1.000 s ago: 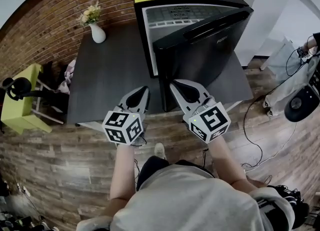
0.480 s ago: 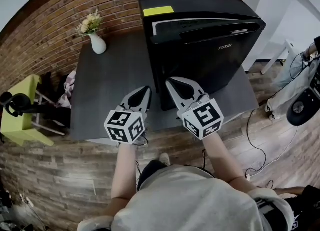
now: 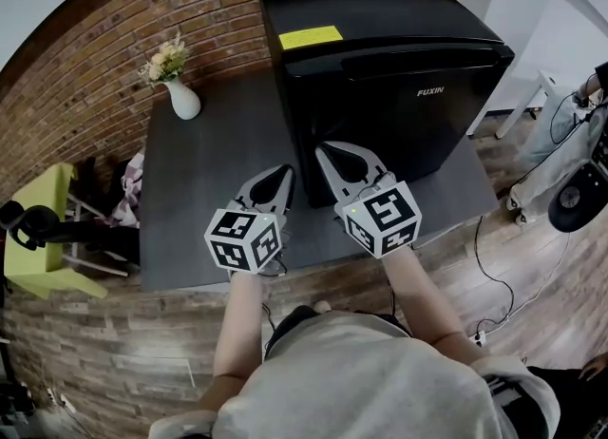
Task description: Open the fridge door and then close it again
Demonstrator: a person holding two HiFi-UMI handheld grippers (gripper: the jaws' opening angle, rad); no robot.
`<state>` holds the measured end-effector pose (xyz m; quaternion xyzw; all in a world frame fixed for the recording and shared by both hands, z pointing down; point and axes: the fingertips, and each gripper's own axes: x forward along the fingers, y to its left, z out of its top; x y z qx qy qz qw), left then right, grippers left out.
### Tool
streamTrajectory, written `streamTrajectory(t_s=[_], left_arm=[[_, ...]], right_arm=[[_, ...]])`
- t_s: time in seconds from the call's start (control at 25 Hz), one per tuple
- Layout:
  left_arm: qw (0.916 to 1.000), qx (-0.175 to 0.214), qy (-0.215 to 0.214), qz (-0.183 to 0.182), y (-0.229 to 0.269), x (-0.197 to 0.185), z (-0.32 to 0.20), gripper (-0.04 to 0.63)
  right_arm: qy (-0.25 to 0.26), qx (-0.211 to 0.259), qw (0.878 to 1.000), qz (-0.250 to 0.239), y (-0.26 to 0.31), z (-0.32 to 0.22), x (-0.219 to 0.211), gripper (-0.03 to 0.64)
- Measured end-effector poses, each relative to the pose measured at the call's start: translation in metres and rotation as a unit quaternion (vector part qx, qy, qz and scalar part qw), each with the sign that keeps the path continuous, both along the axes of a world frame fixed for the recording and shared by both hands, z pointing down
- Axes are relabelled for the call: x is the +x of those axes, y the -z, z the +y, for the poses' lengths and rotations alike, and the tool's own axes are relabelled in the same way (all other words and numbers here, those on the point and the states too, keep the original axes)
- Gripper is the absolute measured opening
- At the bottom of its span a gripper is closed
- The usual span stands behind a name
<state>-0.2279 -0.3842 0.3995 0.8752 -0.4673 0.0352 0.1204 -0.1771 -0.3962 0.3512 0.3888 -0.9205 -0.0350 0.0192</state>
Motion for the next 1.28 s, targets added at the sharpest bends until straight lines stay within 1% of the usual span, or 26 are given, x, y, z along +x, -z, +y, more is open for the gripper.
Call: streamTrajectory(t_s=[0.36,0.64,0.88,1.08,1.28], left_arm=[[0.9998,0.003,-0.021,-0.001,0.001,0.000,-0.008,0.009],[0.9996,0.008,-0.028,0.001,0.003,0.009,0.002,0.009],[0.9995,0.014,-0.027,0.007,0.008,0.025,0.018,0.009],[0.9994,0.009,-0.033,0.001,0.010,0.047,0.031,0.009],[0.9996,0.008,-0.026,-0.011,0.008,0.064,0.041,0.009]], right_arm=[[-0.023,-0.003,1.000,-0.007,-0.003,-0.011,-0.001,0.000],[-0.017,-0.009,1.000,0.008,-0.005,0.001,0.001,0.000],[-0.022,-0.020,1.000,-0.002,-0.008,0.018,0.024,0.000],[-0.024,-0.036,0.999,-0.001,-0.015,0.029,0.046,0.000],[-0.023,-0.057,0.998,-0.007,-0.021,0.042,0.067,0.000]])
